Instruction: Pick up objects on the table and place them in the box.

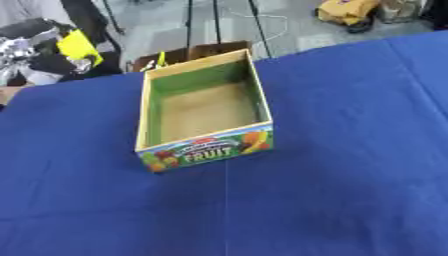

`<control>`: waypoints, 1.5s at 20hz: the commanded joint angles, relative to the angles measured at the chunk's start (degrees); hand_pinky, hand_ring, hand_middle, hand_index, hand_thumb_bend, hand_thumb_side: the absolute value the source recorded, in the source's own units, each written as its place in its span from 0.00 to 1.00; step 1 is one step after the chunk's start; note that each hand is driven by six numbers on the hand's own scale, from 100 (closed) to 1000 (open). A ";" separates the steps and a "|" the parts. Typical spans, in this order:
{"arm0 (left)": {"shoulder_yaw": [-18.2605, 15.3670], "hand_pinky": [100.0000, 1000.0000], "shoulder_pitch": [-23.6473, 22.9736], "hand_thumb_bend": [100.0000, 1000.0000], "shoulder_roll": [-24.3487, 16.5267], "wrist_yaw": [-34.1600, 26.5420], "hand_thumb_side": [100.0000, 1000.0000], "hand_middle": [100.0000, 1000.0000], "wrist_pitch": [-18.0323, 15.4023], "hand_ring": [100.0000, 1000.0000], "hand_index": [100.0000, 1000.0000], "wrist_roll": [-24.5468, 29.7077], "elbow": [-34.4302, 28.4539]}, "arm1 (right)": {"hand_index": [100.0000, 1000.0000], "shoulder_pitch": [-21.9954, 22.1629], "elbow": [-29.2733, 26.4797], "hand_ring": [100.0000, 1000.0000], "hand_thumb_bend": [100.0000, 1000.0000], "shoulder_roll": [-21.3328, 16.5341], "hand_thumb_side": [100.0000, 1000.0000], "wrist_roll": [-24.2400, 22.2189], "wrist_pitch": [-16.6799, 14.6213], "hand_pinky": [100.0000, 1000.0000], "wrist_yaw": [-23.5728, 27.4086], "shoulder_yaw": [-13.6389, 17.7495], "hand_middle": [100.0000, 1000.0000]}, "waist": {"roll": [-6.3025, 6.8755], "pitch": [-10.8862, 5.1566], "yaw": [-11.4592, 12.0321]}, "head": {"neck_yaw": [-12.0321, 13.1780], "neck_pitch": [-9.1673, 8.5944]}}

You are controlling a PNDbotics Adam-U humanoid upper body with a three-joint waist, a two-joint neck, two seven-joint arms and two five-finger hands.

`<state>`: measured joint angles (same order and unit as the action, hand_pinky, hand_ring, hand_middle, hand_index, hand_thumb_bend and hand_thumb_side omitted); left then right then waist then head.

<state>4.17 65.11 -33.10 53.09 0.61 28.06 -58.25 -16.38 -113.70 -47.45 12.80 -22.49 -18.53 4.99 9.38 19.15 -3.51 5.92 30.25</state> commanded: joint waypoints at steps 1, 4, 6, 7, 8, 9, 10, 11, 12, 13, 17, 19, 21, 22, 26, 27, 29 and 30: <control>1.36 0.06 2.17 0.00 1.18 -0.52 0.61 0.54 0.27 0.44 0.57 1.17 -2.44 | 0.87 -1.29 -0.89 0.90 0.00 -0.92 1.00 -0.79 0.10 0.79 1.41 -0.01 0.85 | -0.39 -1.90 -0.21 | 0.17 0.47; 2.41 0.06 3.04 0.00 3.60 -0.11 0.61 0.54 0.61 0.44 0.57 1.95 -2.58 | 0.87 -2.21 -0.89 0.90 0.00 -0.65 1.00 -1.51 0.23 0.79 2.54 -0.41 0.85 | -0.29 -2.52 -0.64 | 0.49 0.59; 2.74 0.05 3.47 0.00 5.20 -0.02 0.61 0.53 0.73 0.44 0.57 2.28 -2.30 | 0.87 -2.71 -0.89 0.90 0.00 -0.46 1.00 -2.05 0.33 0.79 3.13 -0.64 0.85 | -0.23 -2.76 -0.89 | 0.70 0.68; 2.83 0.05 3.66 0.00 6.06 -0.13 0.61 0.53 0.83 0.44 0.57 2.38 -2.07 | 0.87 -2.98 -0.89 0.90 0.00 -0.34 1.00 -2.35 0.39 0.79 3.39 -0.76 0.85 | -0.20 -2.86 -1.06 | 0.79 0.73; 2.98 0.05 3.80 0.00 6.83 -0.24 0.61 0.53 0.90 0.44 0.57 2.48 -1.84 | 0.87 -3.26 -0.89 0.90 0.00 -0.23 1.00 -2.62 0.45 0.79 3.64 -0.87 0.85 | -0.17 -2.92 -1.26 | 0.85 0.80; 3.16 0.05 3.89 0.00 7.51 -0.36 0.60 0.53 0.94 0.44 0.57 2.55 -1.63 | 0.87 -3.54 -0.89 0.90 0.00 -0.15 1.00 -2.85 0.52 0.79 3.88 -0.94 0.85 | -0.13 -2.96 -1.48 | 0.90 0.90; 3.32 0.05 3.93 0.00 8.10 -0.52 0.60 0.53 0.96 0.44 0.57 2.61 -1.43 | 0.87 -3.78 -0.89 0.90 0.00 -0.09 1.00 -3.02 0.61 0.79 4.09 -0.98 0.85 | -0.10 -2.99 -1.70 | 0.91 1.01; 3.42 0.05 3.98 0.00 8.74 -0.77 0.60 0.53 1.02 0.44 0.57 2.61 -1.18 | 0.87 -4.00 -0.89 0.90 0.00 -0.03 1.00 -3.15 0.68 0.79 4.29 -1.01 0.85 | -0.07 -3.01 -1.91 | 0.90 1.10; 3.49 0.04 4.04 0.00 9.47 -1.09 0.59 0.53 1.13 0.43 0.57 2.52 -0.94 | 0.87 -4.24 -0.89 0.90 0.00 0.04 1.00 -3.24 0.74 0.79 4.49 -1.04 0.85 | -0.03 -3.02 -2.14 | 0.91 1.21; 3.63 0.04 4.11 0.00 10.19 -1.39 0.59 0.53 1.27 0.43 0.57 2.36 -0.69 | 0.87 -4.45 -0.89 0.90 0.00 0.13 1.00 -3.31 0.82 0.79 4.70 -1.06 0.85 | 0.00 -3.04 -2.35 | 0.92 1.33; 4.49 0.05 4.28 0.00 12.32 -1.80 0.57 0.53 1.43 0.43 0.57 2.56 0.74 | 0.87 -5.13 -0.89 0.90 0.00 0.37 1.00 -3.47 1.00 0.79 5.31 -1.05 0.85 | 0.16 -3.02 -3.18 | 1.11 1.81; 4.56 0.05 4.19 0.00 13.12 -1.93 0.56 0.53 1.61 0.43 0.57 2.91 2.01 | 0.87 -5.41 -0.89 0.90 0.00 0.44 1.00 -3.52 1.01 0.79 5.50 -1.07 0.85 | 0.25 -2.96 -3.57 | 1.22 1.87; 4.42 0.05 4.00 0.00 13.66 -2.37 0.55 0.53 1.86 0.43 0.57 3.39 3.55 | 0.87 -5.72 -0.89 0.90 0.00 0.49 1.00 -3.64 0.98 0.79 5.64 -1.14 0.85 | 0.38 -2.81 -4.02 | 1.37 1.91; 4.37 0.06 3.92 0.00 13.81 -2.46 0.55 0.53 2.01 0.44 0.57 3.68 4.39 | 0.87 -5.88 -0.89 0.90 0.00 0.51 1.00 -3.70 0.94 0.79 5.69 -1.18 0.85 | 0.47 -2.71 -4.26 | 1.46 1.89; 3.79 0.07 3.91 0.00 14.40 -2.64 0.53 0.53 2.54 0.44 0.57 5.98 7.99 | 0.87 -6.41 -0.89 0.90 0.00 0.58 1.00 -3.92 0.83 0.79 5.79 -1.31 0.85 | 0.73 -2.26 -5.02 | 1.73 1.80; 3.55 0.07 4.02 0.00 14.53 -2.59 0.52 0.53 2.67 0.44 0.57 6.73 8.79 | 0.87 -6.52 -0.89 0.90 0.00 0.59 1.00 -3.99 0.81 0.79 5.80 -1.36 0.85 | 0.79 -2.16 -5.13 | 1.80 1.78; 3.11 0.08 4.17 0.00 14.74 -2.73 0.52 0.54 2.77 0.44 0.57 8.29 10.17 | 0.87 -6.71 -0.89 0.90 0.00 0.66 1.00 -4.11 0.78 0.79 5.82 -1.42 0.85 | 0.89 -1.95 -5.30 | 1.88 1.69; 3.00 0.09 4.19 0.00 14.83 -2.75 0.51 0.54 2.79 0.45 0.58 9.00 10.71 | 0.87 -6.79 -0.89 0.90 0.00 0.69 1.00 -4.17 0.78 0.79 5.84 -1.45 0.85 | 0.94 -1.84 -5.39 | 1.92 1.61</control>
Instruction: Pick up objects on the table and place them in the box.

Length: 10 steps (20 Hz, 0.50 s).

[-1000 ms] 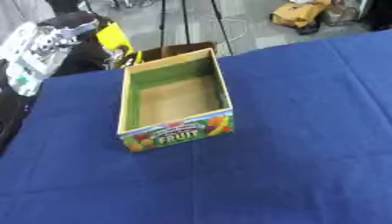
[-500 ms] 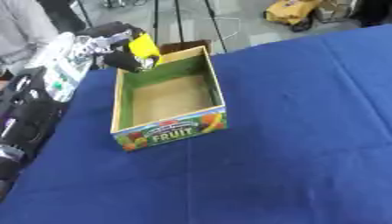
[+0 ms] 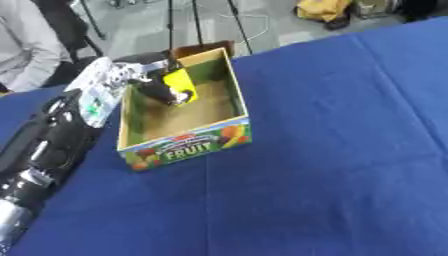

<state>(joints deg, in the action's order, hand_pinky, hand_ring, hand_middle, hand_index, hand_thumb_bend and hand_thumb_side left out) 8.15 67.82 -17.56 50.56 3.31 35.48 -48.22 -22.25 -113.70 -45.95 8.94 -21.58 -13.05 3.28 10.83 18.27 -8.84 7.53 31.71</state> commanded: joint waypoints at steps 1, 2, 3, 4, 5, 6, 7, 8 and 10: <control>-1.05 0.09 1.49 0.00 -0.59 -0.21 0.51 0.54 0.10 0.45 0.58 2.23 1.14 | 0.87 -1.00 -0.89 0.90 0.00 -0.77 1.00 -0.37 -0.14 0.79 0.36 0.23 0.85 | -0.47 -0.87 -0.14 | 0.35 0.06; -1.07 0.10 1.49 0.00 -0.46 -0.17 0.51 0.55 0.07 0.45 0.59 2.84 1.50 | 0.87 -1.06 -0.89 0.90 0.00 -0.75 1.00 -0.43 -0.15 0.79 0.35 0.21 0.85 | -0.43 -0.78 -0.21 | 0.41 -0.02; -1.07 0.10 1.50 0.00 -0.36 -0.14 0.51 0.55 -0.02 0.46 0.59 3.39 1.77 | 0.87 -1.09 -0.89 0.90 0.00 -0.72 1.00 -0.48 -0.16 0.79 0.33 0.18 0.85 | -0.41 -0.70 -0.27 | 0.45 -0.05; -1.05 0.11 1.51 0.00 -0.29 -0.08 0.51 0.56 -0.14 0.46 0.59 3.82 1.97 | 0.87 -1.10 -0.89 0.90 0.00 -0.71 1.00 -0.52 -0.16 0.79 0.30 0.16 0.85 | -0.40 -0.65 -0.30 | 0.48 -0.07; -1.07 0.11 1.52 0.00 -0.22 -0.07 0.51 0.56 -0.28 0.47 0.60 4.14 2.09 | 0.87 -1.10 -0.89 0.90 0.00 -0.70 1.00 -0.54 -0.17 0.79 0.28 0.16 0.85 | -0.40 -0.61 -0.32 | 0.51 -0.10; -1.09 0.13 1.54 0.00 -0.20 -0.06 0.51 0.58 -0.41 0.48 0.61 4.29 2.13 | 0.87 -1.10 -0.89 0.90 0.00 -0.69 1.00 -0.55 -0.17 0.79 0.27 0.15 0.85 | -0.39 -0.58 -0.33 | 0.52 -0.12; -1.01 0.19 1.54 0.00 -0.16 -0.08 0.48 0.63 -0.80 0.52 0.65 4.45 2.05 | 0.87 -1.07 -0.89 0.90 0.00 -0.69 1.00 -0.57 -0.16 0.79 0.24 0.14 0.85 | -0.38 -0.58 -0.30 | 0.51 -0.14; -0.84 0.27 1.52 0.00 -0.16 -0.04 0.44 0.67 -1.47 0.56 0.70 4.71 1.88 | 0.87 -1.03 -0.89 0.90 0.00 -0.69 1.00 -0.59 -0.14 0.79 0.21 0.14 0.85 | -0.37 -0.58 -0.26 | 0.47 -0.13; -0.51 0.46 1.43 0.22 -0.22 0.32 0.41 0.74 -3.11 0.68 0.80 5.95 1.51 | 0.87 -0.96 -0.89 0.90 0.00 -0.71 1.00 -0.62 -0.12 0.79 0.18 0.12 0.85 | -0.37 -0.60 -0.14 | 0.29 -0.04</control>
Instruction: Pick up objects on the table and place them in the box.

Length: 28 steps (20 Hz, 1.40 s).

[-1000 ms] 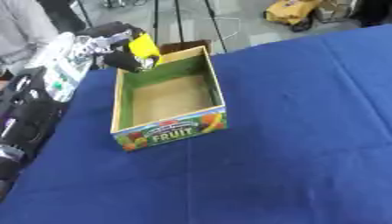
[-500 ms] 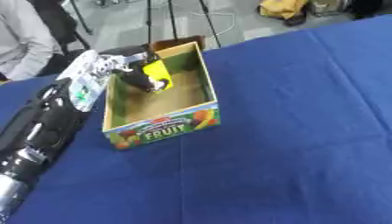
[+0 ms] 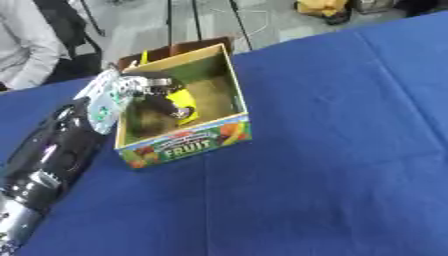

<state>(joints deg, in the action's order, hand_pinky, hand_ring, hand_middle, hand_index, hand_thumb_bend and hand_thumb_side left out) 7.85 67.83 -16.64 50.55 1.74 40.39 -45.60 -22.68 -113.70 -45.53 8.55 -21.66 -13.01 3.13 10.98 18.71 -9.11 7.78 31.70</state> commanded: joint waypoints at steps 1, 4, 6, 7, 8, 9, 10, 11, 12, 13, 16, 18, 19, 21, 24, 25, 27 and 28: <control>-0.17 0.52 1.40 0.30 -1.20 0.48 0.41 0.75 -2.33 0.72 0.83 1.71 -1.39 | 0.87 -0.48 -0.89 0.90 0.00 -1.15 1.00 -0.23 -0.03 0.79 0.12 0.27 0.85 | -0.52 -1.06 0.19 | -0.10 0.09; -0.30 0.67 1.31 0.54 -1.43 1.02 0.40 0.83 -4.18 0.82 0.92 3.65 -2.15 | 0.87 -0.29 -0.89 0.90 0.00 -1.21 1.00 -0.19 -0.05 0.79 0.00 0.30 0.85 | -0.58 -1.05 0.32 | -0.39 0.45; -0.42 0.81 1.28 0.69 -1.73 2.02 0.43 0.86 -4.73 0.89 0.95 4.12 -2.74 | 0.87 -0.15 -0.89 0.90 0.00 -1.22 1.00 -0.15 -0.06 0.79 -0.10 0.32 0.85 | -0.65 -1.02 0.41 | -0.54 0.67; -0.39 0.84 1.28 0.73 -1.94 3.08 0.44 0.86 -4.86 0.90 0.95 4.10 -3.12 | 0.87 -0.09 -0.89 0.90 0.00 -1.23 1.00 -0.11 -0.07 0.79 -0.13 0.33 0.85 | -0.71 -1.02 0.46 | -0.63 0.80; -0.43 0.85 1.27 0.77 -2.11 4.22 0.45 0.87 -4.98 0.91 0.95 3.95 -3.52 | 0.87 -0.04 -0.89 0.90 0.00 -1.24 1.00 -0.08 -0.09 0.79 -0.15 0.34 0.85 | -0.76 -1.03 0.52 | -0.70 0.97; -0.56 0.87 1.24 0.79 -2.29 5.36 0.46 0.87 -5.07 0.92 0.95 3.63 -3.98 | 0.87 0.01 -0.89 0.90 0.00 -1.25 1.00 -0.04 -0.10 0.79 -0.17 0.35 0.85 | -0.83 -1.05 0.60 | -0.78 1.21; -0.69 0.89 1.20 0.81 -2.44 6.45 0.48 0.88 -5.16 0.92 0.96 3.24 -4.39 | 0.87 0.05 -0.89 0.90 0.00 -1.26 1.00 0.00 -0.11 0.79 -0.18 0.36 0.85 | -0.89 -1.08 0.67 | -0.88 1.44; -0.83 0.89 1.16 0.85 -2.60 7.45 0.49 0.88 -5.26 0.93 0.97 2.79 -4.79 | 0.87 0.11 -0.89 0.90 0.00 -1.26 1.00 0.04 -0.12 0.79 -0.18 0.38 0.85 | -0.96 -1.12 0.75 | -1.03 1.67; -1.04 0.89 1.08 0.90 -2.75 8.14 0.50 0.88 -5.44 0.93 0.97 2.16 -5.20 | 0.87 0.18 -0.89 0.89 0.00 -1.25 1.00 0.08 -0.12 0.79 -0.18 0.39 0.85 | -1.03 -1.17 0.83 | -1.22 1.90; -1.29 0.89 0.99 0.93 -2.91 8.53 0.52 0.88 -5.61 0.93 0.97 1.34 -5.65 | 0.87 0.25 -0.89 0.89 0.00 -1.23 1.00 0.12 -0.11 0.79 -0.19 0.42 0.85 | -1.12 -1.21 0.88 | -1.45 2.06; -2.03 0.88 0.75 0.98 -3.48 8.52 0.58 0.88 -5.86 0.93 0.98 -1.52 -7.30 | 0.87 0.52 -0.89 0.89 0.00 -1.18 1.00 0.29 -0.12 0.79 -0.24 0.54 0.85 | -1.44 -1.31 1.06 | -2.08 2.42; -2.37 0.87 0.58 1.00 -4.12 8.69 0.63 0.88 -5.90 0.92 0.98 -3.70 -8.91 | 0.87 0.75 -0.89 0.89 0.00 -1.14 1.00 0.47 -0.08 0.79 -0.28 0.67 0.85 | -1.64 -1.42 1.27 | -2.36 2.79; -2.60 0.86 0.42 1.00 -4.45 8.38 0.65 0.88 -5.85 0.92 0.97 -4.88 -9.85 | 0.87 0.86 -0.89 0.89 0.00 -1.12 1.00 0.56 -0.06 0.79 -0.29 0.72 0.85 | -1.71 -1.48 1.40 | -2.47 3.01; -3.14 0.83 0.20 1.00 -5.12 7.74 0.81 0.86 -5.49 0.89 0.96 -7.58 -11.93 | 0.87 1.10 -0.89 0.89 0.00 -1.08 1.00 0.69 0.02 0.79 -0.31 0.81 0.85 | -1.89 -1.63 1.73 | -2.72 3.65; -6.20 0.72 -1.16 0.98 -6.71 2.93 1.00 0.80 -2.28 0.84 0.93 -21.13 -19.50 | 0.87 1.77 -0.89 0.89 0.00 -1.02 1.00 1.15 0.19 0.79 -0.28 1.15 0.85 | -2.39 -2.02 2.67 | -2.93 5.38; -6.96 0.69 -1.72 0.94 -7.31 0.46 1.00 0.78 -1.03 0.82 0.93 -26.37 -21.79 | 0.87 1.99 -0.89 0.89 0.00 -0.98 1.00 1.30 0.21 0.79 -0.28 1.25 0.85 | -2.55 -2.12 2.93 | -2.85 5.84; -7.70 0.65 -3.40 0.88 -8.85 -5.19 1.00 0.76 0.96 0.80 0.92 -36.32 -26.13 | 0.86 2.59 -0.89 0.89 0.00 -0.86 1.00 1.64 0.30 0.79 -0.35 1.54 0.85 | -2.90 -2.35 3.51 | -2.45 6.72; -7.76 0.64 -4.47 0.86 -9.72 -8.15 1.00 0.75 1.62 0.79 0.91 -40.33 -28.15 | 0.86 2.91 -0.89 0.89 0.00 -0.80 1.00 1.83 0.38 0.79 -0.40 1.68 0.85 | -3.08 -2.49 3.85 | -2.14 7.19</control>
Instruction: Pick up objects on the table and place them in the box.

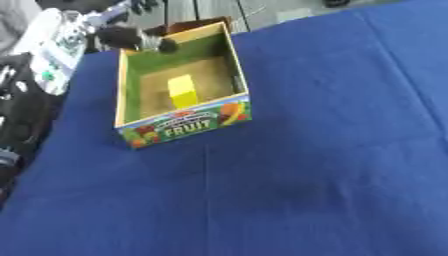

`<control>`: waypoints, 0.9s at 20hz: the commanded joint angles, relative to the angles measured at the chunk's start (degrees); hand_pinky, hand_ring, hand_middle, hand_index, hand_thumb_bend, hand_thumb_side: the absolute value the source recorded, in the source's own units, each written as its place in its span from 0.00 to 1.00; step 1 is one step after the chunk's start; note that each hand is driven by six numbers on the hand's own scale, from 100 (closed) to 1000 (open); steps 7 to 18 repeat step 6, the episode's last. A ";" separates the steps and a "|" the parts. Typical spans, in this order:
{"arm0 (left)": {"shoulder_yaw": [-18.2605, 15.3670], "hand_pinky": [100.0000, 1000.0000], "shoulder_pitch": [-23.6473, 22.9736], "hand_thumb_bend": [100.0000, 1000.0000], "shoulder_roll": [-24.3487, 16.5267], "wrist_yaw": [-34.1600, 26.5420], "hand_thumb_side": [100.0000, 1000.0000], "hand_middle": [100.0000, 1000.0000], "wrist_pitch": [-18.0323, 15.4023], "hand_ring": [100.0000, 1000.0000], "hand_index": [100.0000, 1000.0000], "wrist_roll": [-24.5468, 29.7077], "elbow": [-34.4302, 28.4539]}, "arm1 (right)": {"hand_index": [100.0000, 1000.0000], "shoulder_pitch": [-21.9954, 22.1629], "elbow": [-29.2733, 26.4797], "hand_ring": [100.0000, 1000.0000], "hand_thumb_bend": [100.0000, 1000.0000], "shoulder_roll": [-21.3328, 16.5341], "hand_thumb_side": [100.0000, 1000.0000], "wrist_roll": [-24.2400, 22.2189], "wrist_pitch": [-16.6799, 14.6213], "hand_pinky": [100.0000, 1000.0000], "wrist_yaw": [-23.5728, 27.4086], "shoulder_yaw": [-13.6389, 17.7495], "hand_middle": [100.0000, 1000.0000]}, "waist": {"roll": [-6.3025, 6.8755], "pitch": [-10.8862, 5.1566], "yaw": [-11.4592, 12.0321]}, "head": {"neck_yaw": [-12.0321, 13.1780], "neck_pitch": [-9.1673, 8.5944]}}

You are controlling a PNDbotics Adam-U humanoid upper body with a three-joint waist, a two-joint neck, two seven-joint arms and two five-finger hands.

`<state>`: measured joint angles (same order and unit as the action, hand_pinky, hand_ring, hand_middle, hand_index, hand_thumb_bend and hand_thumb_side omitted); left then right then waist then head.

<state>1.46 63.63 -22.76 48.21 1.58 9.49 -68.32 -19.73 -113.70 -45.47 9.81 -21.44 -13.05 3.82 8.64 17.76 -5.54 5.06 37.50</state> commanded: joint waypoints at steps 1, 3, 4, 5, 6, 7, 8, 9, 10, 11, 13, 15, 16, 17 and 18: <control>-1.30 0.63 -1.55 0.85 -4.58 -8.73 1.00 0.75 2.30 0.78 0.91 -12.87 -7.48 | 0.86 0.27 -0.89 0.89 0.00 -0.81 1.00 0.75 0.22 0.79 -0.41 1.14 0.85 | -0.91 -1.69 0.65 | 1.00 1.84; -1.05 0.61 -4.22 0.83 -6.35 -13.68 1.00 0.74 3.11 0.77 0.90 -17.38 -11.30 | 0.86 0.80 -0.89 0.89 0.00 -0.73 1.00 1.15 0.34 0.79 -0.48 1.40 0.85 | -1.23 -2.00 1.38 | 1.86 2.56; -1.04 0.60 -5.75 0.80 -7.22 -16.08 1.00 0.73 3.53 0.77 0.89 -18.92 -13.32 | 0.86 1.06 -0.89 0.89 0.00 -0.66 1.00 1.40 0.41 0.79 -0.47 1.56 0.85 | -1.40 -2.19 1.77 | 2.25 2.85; -1.02 0.60 -7.48 0.78 -8.21 -18.28 1.00 0.73 3.96 0.76 0.89 -20.17 -15.46 | 0.86 1.31 -0.89 0.89 0.00 -0.58 1.00 1.70 0.50 0.79 -0.42 1.73 0.85 | -1.55 -2.40 2.19 | 2.53 3.04; -1.06 0.59 -9.18 0.76 -9.09 -20.05 1.00 0.72 4.36 0.76 0.89 -21.18 -17.53 | 0.86 1.57 -0.89 0.89 0.00 -0.51 1.00 2.04 0.57 0.79 -0.34 1.93 0.85 | -1.70 -2.60 2.57 | 2.68 3.18; -1.06 0.59 -9.18 0.76 -9.09 -20.05 1.00 0.72 4.36 0.76 0.89 -21.18 -17.53 | 0.86 1.57 -0.89 0.89 0.00 -0.51 1.00 2.04 0.57 0.79 -0.34 1.93 0.85 | -1.70 -2.60 2.57 | 2.68 3.18; -1.06 0.59 -9.18 0.76 -9.09 -20.05 1.00 0.72 4.36 0.76 0.89 -21.18 -17.53 | 0.86 1.57 -0.89 0.89 0.00 -0.51 1.00 2.04 0.57 0.79 -0.34 1.93 0.85 | -1.70 -2.60 2.57 | 2.68 3.18; -1.06 0.59 -9.18 0.76 -9.09 -20.05 1.00 0.72 4.36 0.76 0.89 -21.18 -17.53 | 0.86 1.57 -0.89 0.89 0.00 -0.51 1.00 2.04 0.57 0.79 -0.34 1.93 0.85 | -1.70 -2.60 2.57 | 2.68 3.18; -1.06 0.59 -9.18 0.76 -9.09 -20.05 1.00 0.72 4.36 0.76 0.89 -21.18 -17.53 | 0.86 1.57 -0.89 0.89 0.00 -0.51 1.00 2.04 0.57 0.79 -0.34 1.93 0.85 | -1.70 -2.60 2.57 | 2.68 3.18; -1.06 0.59 -9.18 0.76 -9.09 -20.05 1.00 0.72 4.36 0.76 0.89 -21.18 -17.53 | 0.86 1.57 -0.89 0.89 0.00 -0.51 1.00 2.04 0.57 0.79 -0.34 1.93 0.85 | -1.70 -2.60 2.57 | 2.68 3.18; -1.06 0.59 -9.18 0.76 -9.09 -20.05 1.00 0.72 4.36 0.76 0.89 -21.18 -17.53 | 0.86 1.57 -0.89 0.89 0.00 -0.51 1.00 2.04 0.57 0.79 -0.34 1.93 0.85 | -1.70 -2.60 2.57 | 2.68 3.18; -1.06 0.59 -9.18 0.76 -9.09 -20.05 1.00 0.72 4.36 0.76 0.89 -21.18 -17.53 | 0.86 1.57 -0.89 0.89 0.00 -0.51 1.00 2.04 0.57 0.79 -0.34 1.93 0.85 | -1.70 -2.60 2.57 | 2.68 3.18; -1.06 0.59 -9.18 0.76 -9.09 -20.05 1.00 0.72 4.36 0.76 0.89 -21.18 -17.53 | 0.86 1.57 -0.89 0.89 0.00 -0.51 1.00 2.04 0.57 0.79 -0.34 1.93 0.85 | -1.70 -2.60 2.57 | 2.68 3.18; -1.06 0.59 -9.18 0.76 -9.09 -20.05 1.00 0.72 4.36 0.76 0.89 -21.18 -17.53 | 0.86 1.57 -0.89 0.89 0.00 -0.51 1.00 2.04 0.57 0.79 -0.34 1.93 0.85 | -1.70 -2.60 2.57 | 2.68 3.18; -1.06 0.59 -9.18 0.76 -9.09 -20.05 1.00 0.72 4.36 0.76 0.89 -21.18 -17.53 | 0.86 1.57 -0.89 0.89 0.00 -0.51 1.00 2.04 0.57 0.79 -0.34 1.93 0.85 | -1.70 -2.60 2.57 | 2.68 3.18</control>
